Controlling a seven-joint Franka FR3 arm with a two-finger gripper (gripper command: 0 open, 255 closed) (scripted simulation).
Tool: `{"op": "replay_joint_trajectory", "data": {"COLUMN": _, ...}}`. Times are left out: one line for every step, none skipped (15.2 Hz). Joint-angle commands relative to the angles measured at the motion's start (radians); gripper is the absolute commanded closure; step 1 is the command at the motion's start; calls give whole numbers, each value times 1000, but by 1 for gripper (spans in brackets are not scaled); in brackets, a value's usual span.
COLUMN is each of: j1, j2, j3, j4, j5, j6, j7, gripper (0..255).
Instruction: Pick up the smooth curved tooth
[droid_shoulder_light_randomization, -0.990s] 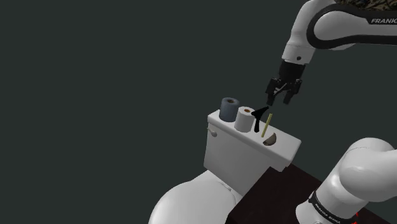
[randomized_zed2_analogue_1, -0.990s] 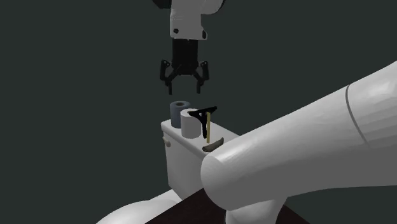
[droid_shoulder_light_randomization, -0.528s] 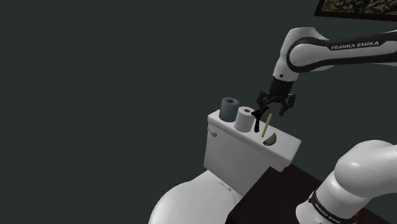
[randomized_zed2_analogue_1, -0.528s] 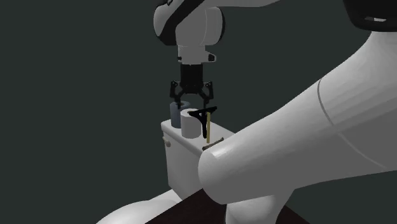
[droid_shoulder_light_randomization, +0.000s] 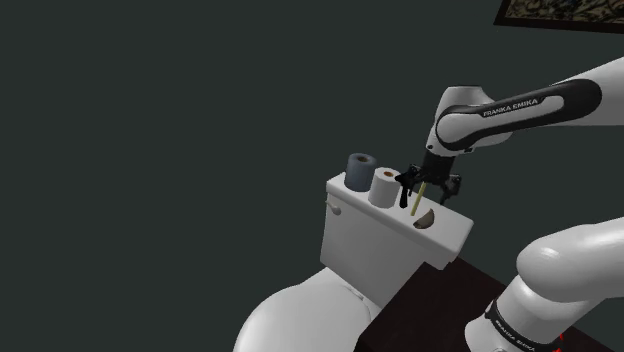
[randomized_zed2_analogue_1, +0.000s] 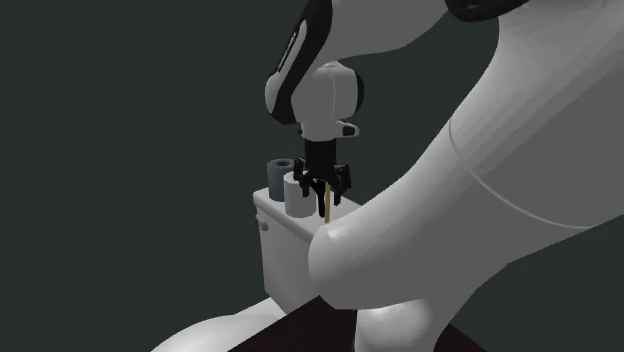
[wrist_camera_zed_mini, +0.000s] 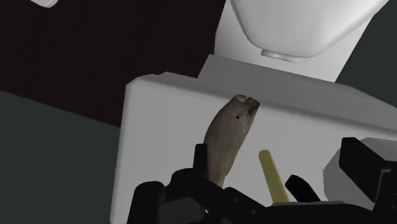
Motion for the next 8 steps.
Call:
{"op": "replay_joint_trajectory", "data": {"j1": -48, "j2": 45, "j3": 4, "j4": -26, "j5": -12, "j6": 68, "j7": 86, "gripper": 0}}
{"op": "replay_joint_trajectory", "data": {"j1": -70, "j2": 65, "j3": 6, "j4": -40, "j5": -17, "j6": 100, "j7": 129, "gripper": 0}}
{"op": "replay_joint_trajectory", "data": {"j1": -92, "j2": 86, "j3": 9, "j4": -54, "j5": -23, "j6": 132, "j7": 172, "gripper": 0}}
{"op": "replay_joint_trajectory", "data": {"j1": -115, "j2": 107, "j3": 11, "j4": -68, "j5": -29, "j6": 165, "j7": 215, "gripper": 0}}
{"op": "replay_joint_trajectory", "data": {"j1": -122, "j2": 115, "j3": 12, "j4": -72, "j5": -31, "j6": 176, "j7": 230, "gripper": 0}}
{"op": "replay_joint_trajectory", "data": {"j1": -123, "j2": 127, "j3": 12, "j4": -78, "j5": -32, "j6": 194, "j7": 231, "gripper": 0}}
{"op": "replay_joint_trajectory", "data": {"j1": -124, "j2": 139, "j3": 13, "j4": -84, "j5": -33, "j6": 212, "j7": 232, "gripper": 0}}
{"op": "replay_joint_trajectory", "data": {"j1": -124, "j2": 152, "j3": 14, "j4": -90, "j5": -34, "j6": 231, "j7": 233, "gripper": 0}}
